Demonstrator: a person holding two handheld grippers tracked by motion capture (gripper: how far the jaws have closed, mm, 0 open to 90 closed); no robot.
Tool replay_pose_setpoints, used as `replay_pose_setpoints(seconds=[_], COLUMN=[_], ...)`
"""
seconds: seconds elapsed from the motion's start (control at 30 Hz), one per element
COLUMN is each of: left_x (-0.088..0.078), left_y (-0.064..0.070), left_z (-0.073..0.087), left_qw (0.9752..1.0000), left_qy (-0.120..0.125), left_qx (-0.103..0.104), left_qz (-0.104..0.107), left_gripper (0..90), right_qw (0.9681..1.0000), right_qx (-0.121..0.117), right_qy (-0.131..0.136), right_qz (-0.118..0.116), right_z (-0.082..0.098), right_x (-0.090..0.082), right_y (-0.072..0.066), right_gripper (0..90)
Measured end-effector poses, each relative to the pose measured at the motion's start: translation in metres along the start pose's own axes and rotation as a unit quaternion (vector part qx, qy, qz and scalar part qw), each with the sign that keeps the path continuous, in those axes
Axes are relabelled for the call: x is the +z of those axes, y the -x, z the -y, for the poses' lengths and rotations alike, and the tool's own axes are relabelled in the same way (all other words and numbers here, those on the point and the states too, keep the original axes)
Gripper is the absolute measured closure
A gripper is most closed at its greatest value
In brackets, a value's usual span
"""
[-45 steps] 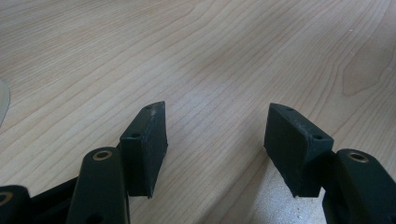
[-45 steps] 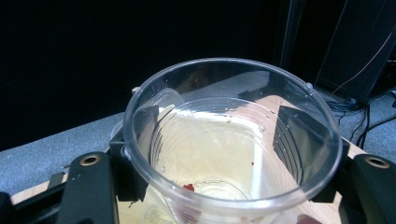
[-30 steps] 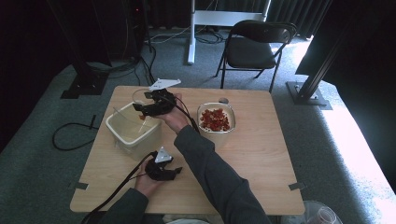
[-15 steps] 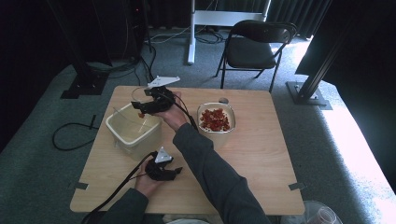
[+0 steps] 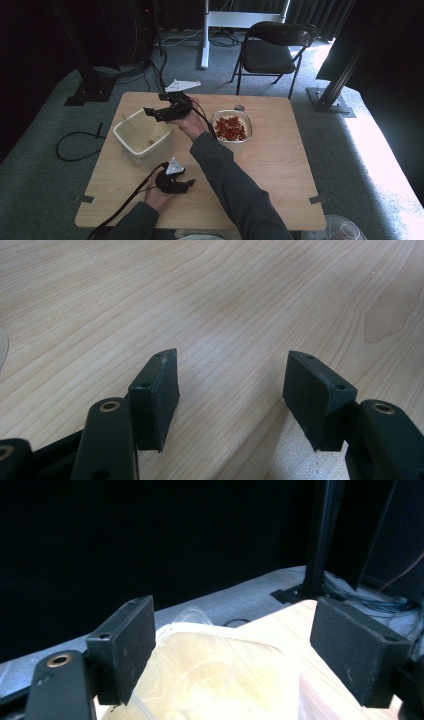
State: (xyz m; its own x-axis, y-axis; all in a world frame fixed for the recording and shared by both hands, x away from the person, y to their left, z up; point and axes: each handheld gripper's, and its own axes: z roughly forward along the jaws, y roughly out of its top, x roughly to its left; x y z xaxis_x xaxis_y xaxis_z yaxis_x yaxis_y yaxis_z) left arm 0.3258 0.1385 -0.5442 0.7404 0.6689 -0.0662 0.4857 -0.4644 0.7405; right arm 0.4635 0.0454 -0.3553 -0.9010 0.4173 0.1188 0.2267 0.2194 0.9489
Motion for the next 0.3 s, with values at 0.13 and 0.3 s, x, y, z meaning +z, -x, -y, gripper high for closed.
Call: replay_pose_setpoints(seconds=[0.13, 0.3], left_x=[0.0, 0.0], left_y=[0.0, 0.0], left_z=[0.0, 0.0], left_qw=[1.0, 1.0], left_qy=[0.0, -0.001], left_qx=[0.0, 0.001], left_qz=[-0.002, -0.003], left_gripper=[40.0, 40.0], right_qw=[0.9999, 0.9994], right_qx=[-0.008, -0.016], right_qy=[-0.003, -0.011], right_qz=[0.012, 0.029], right_z=[0.003, 0.016], right_x=[-0.009, -0.029], right_y=[-0.001, -0.002], right_gripper=[18.7, 21.8])
